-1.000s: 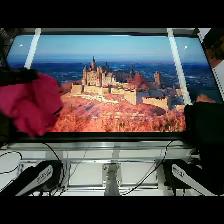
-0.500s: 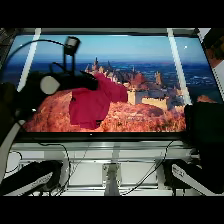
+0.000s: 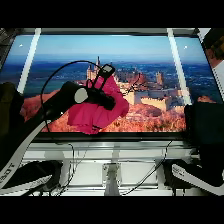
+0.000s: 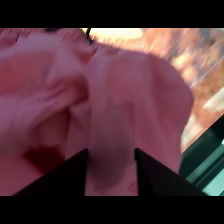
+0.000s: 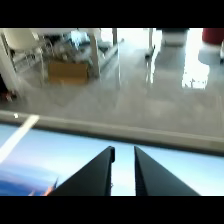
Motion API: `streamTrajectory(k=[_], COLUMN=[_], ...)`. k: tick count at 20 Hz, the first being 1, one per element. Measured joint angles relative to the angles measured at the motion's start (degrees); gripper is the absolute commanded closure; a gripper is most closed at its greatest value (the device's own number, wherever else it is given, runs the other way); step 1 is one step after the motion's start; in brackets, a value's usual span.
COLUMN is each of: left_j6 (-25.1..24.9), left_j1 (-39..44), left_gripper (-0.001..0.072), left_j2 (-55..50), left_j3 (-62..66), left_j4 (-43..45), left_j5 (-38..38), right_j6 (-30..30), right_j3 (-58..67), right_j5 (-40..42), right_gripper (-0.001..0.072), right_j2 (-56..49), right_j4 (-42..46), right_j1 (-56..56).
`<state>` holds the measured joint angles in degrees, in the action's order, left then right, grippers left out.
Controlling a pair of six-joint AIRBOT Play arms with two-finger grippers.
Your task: Fold the clothes and pants, and hang the long-sleeved shirts on hangers.
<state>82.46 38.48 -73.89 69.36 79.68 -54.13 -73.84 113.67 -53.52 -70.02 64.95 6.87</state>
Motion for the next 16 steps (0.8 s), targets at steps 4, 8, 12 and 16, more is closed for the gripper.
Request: streamTrajectory(k=[4,8,12,16], left_j6=[5.8,9.0,6.1,-3.5], left_j1=[-0.5,-6.9,-20.0,-34.2], left_gripper=[0.0702,0.0703,0.0703,0.0703], left_j2=[3.3,7.0,8.4,8.7], left_j3=[0.0,0.0,-2.8,-10.4], left_j4=[13.5,20.7,13.5,-1.3], left_j5=[-8.3,-9.4,-9.4,-9.4], right_j6=[-3.4,-6.2,-5.0,-1.7], right_j3=[-0.6,-0.9,-3.3,-9.8], right_j5=[-5.3,-14.4,-25.4,-33.5], right_gripper=[0.0700,0.0700,0.0700,0.0701], right_j2=[-6.8,-16.1,-24.9,-29.7], right_j4=[1.7,-2.5,-14.4,-24.5], right_j1=[0.0,0.0,0.0,0.0])
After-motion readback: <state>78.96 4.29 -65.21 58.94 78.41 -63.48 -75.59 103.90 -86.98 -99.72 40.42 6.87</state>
